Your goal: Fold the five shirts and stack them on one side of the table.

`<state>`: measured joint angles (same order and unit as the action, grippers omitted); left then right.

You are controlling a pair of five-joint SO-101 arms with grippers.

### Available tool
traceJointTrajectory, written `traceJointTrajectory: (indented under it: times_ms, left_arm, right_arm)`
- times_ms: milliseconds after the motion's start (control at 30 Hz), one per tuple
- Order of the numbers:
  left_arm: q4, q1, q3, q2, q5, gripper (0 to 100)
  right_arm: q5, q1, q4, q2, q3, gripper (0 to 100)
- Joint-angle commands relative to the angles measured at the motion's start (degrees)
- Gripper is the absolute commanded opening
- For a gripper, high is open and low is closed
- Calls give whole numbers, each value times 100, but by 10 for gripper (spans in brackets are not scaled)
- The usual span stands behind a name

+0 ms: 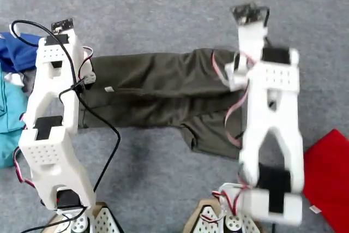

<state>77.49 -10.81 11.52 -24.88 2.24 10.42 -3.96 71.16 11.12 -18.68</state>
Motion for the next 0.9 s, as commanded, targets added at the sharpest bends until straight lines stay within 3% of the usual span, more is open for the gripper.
traceJointTrajectory:
  times_ms: [0,233,433,700,867]
  left_arm:
    - [-62,-88,-9,321,-237,20]
    - [193,-123,-105,338,-545,20]
    - [-132,-44,-1099,716,-756,20]
    - [-1037,-202,-2646,1763,-1064,20]
    - [-1108,-273,-3165,2308,-1143,20]
  right_arm:
    - [185,-233,-677,1068,-1367,5]
    - [774,-330,-862,1807,-2730,5]
    - [888,-532,-1257,1956,-3336,5]
    - [1398,-593,-1055,2009,-3679,5]
    - [1398,-602,-1037,2088,-3793,5]
